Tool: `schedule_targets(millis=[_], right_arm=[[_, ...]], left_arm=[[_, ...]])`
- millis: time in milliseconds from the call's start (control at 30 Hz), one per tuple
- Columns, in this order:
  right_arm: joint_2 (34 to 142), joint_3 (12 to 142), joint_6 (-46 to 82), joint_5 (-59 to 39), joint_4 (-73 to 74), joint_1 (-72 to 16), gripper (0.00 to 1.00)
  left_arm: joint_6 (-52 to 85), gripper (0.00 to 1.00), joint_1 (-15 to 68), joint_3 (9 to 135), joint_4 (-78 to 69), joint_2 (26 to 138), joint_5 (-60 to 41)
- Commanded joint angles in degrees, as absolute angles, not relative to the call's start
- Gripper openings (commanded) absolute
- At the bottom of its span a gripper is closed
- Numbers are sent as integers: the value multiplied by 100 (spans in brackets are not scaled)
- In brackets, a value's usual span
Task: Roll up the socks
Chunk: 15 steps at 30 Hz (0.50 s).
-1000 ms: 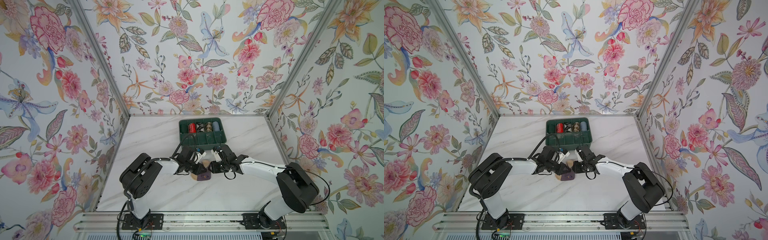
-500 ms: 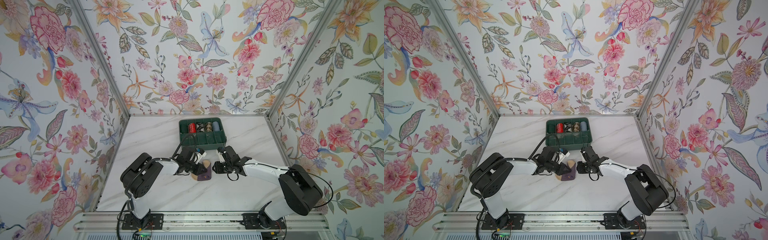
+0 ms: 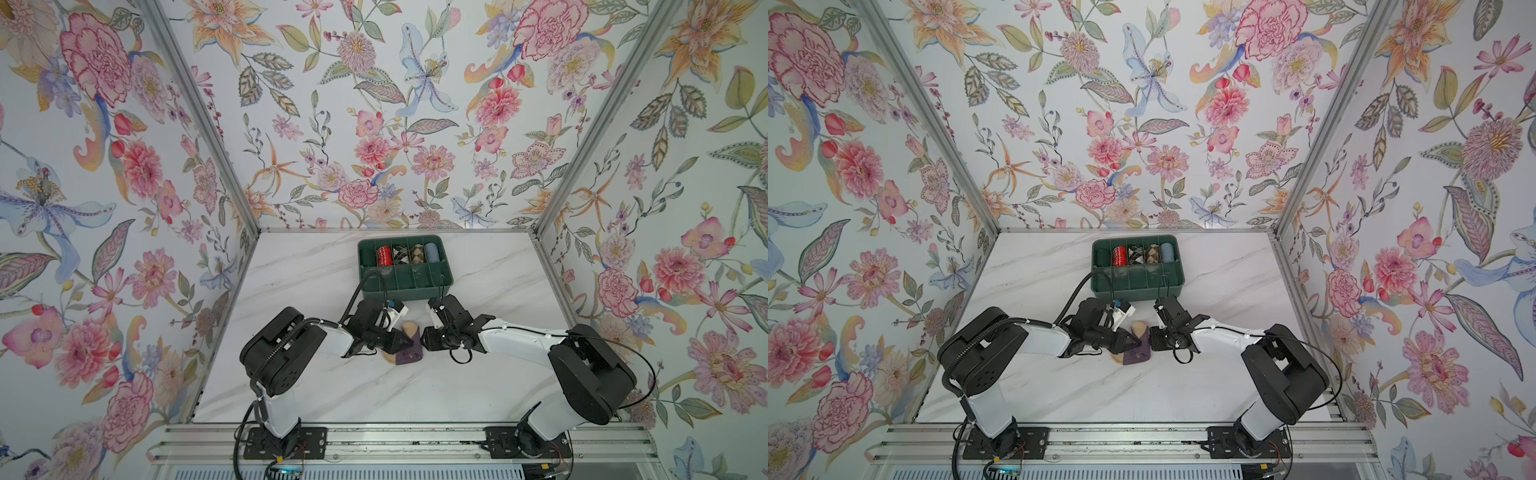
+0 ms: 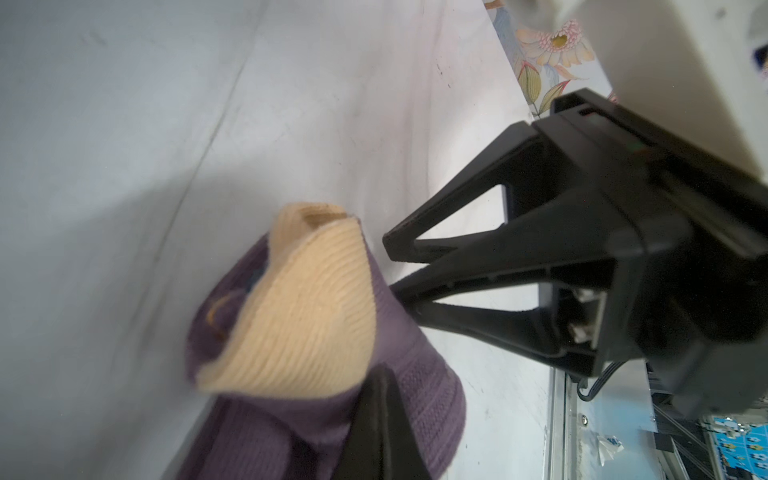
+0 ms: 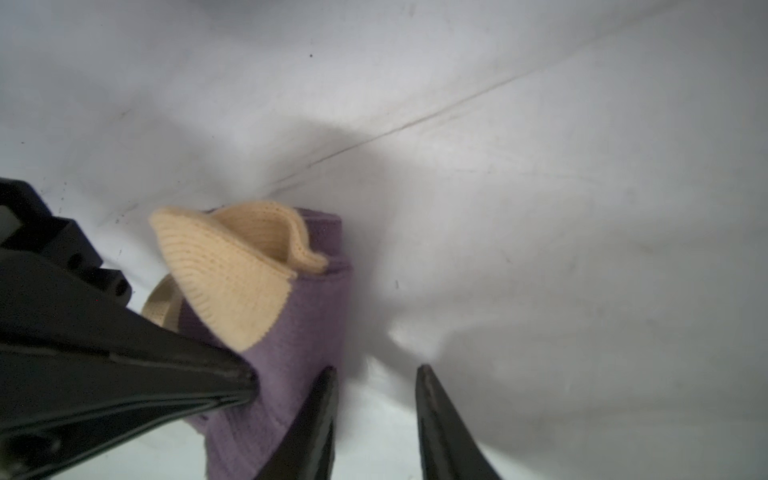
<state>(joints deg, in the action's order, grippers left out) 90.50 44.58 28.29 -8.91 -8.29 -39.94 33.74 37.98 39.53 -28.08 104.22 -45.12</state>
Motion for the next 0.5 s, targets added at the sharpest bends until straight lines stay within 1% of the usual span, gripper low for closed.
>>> schedule_targets(millis=[0, 467], right_arm=[[9029, 4460, 2809, -1254, -488, -4057, 34], [9202, 4491, 2769, -1868, -117, -4114, 34]], left_arm=[[3533, 0, 3754, 3623, -2530, 10753, -4474], [3455, 0, 3569, 3353, -2733, 10944, -4505]])
